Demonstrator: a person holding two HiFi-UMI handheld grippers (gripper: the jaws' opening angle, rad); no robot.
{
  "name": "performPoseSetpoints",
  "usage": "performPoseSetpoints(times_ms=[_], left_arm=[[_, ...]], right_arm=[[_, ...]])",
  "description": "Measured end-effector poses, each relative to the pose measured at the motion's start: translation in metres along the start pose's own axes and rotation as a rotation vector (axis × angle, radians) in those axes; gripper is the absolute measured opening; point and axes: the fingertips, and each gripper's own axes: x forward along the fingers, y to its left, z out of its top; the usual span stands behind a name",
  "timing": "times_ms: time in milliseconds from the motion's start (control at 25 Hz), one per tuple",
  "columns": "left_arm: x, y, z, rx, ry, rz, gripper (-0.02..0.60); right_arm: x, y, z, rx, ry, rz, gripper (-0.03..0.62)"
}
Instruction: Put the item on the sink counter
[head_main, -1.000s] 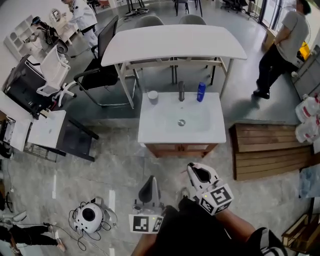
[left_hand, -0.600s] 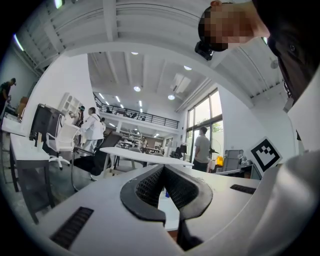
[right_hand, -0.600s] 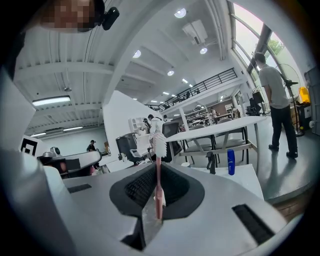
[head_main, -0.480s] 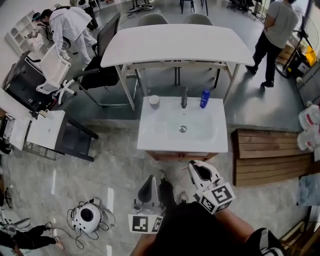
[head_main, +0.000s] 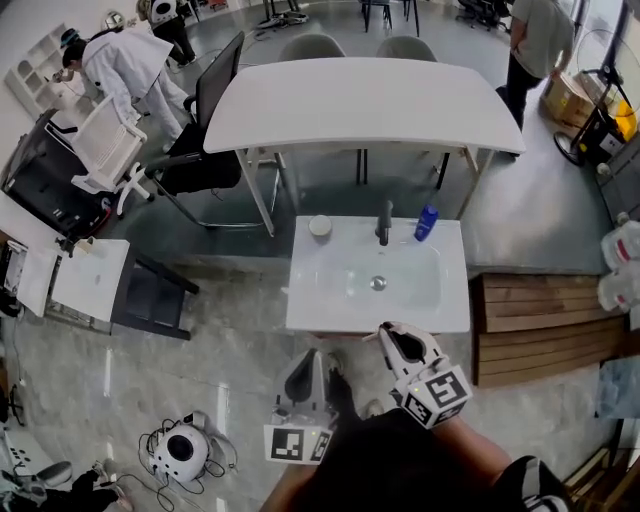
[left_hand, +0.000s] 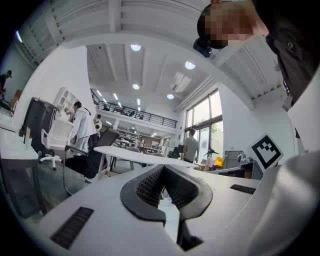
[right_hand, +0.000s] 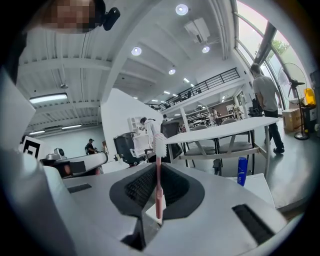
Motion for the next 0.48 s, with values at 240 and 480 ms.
performPoseSetpoints(times_ms=[240,480], left_arm=[[0.038,0.042,0.006,-0.013,0.006,-0.016,0.015],[0.071,0.078,0.004,-0.036,0.018,-0.028,0.015]], right_arm=[[0.052,-0.008,0.016,-0.013,0.008,-0.017,0.025],[0.102,-0.017,0.022,-0.015,0.027,-0.032,0.025]])
